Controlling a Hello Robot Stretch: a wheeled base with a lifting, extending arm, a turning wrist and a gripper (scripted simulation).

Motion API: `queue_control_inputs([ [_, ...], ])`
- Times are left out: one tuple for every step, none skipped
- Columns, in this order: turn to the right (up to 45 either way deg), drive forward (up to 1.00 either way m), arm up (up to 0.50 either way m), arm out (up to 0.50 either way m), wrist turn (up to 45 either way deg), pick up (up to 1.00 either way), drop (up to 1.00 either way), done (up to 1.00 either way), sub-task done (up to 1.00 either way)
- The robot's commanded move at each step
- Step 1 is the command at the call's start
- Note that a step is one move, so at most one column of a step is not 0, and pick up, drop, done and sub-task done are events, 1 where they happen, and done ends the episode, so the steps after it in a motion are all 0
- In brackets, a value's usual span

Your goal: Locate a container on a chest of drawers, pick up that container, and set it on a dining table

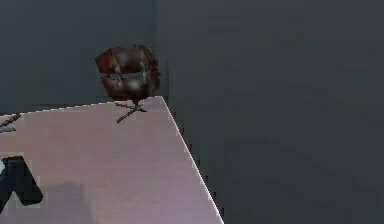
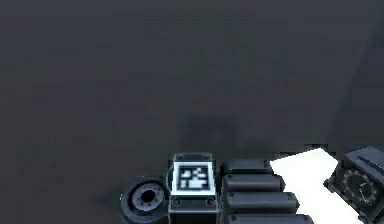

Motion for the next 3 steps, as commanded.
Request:
queue_control_inputs([
  [-30.0, 0.0, 0.0, 0.0, 0.0, 0.0, 0.0, 0.0, 0.0],
  [0.0, 1.0, 0.0, 0.0, 0.0, 0.0, 0.0, 0.0, 0.0],
  [0.0, 0.85, 0.0, 0.0, 0.0, 0.0, 0.0, 0.0, 0.0],
])
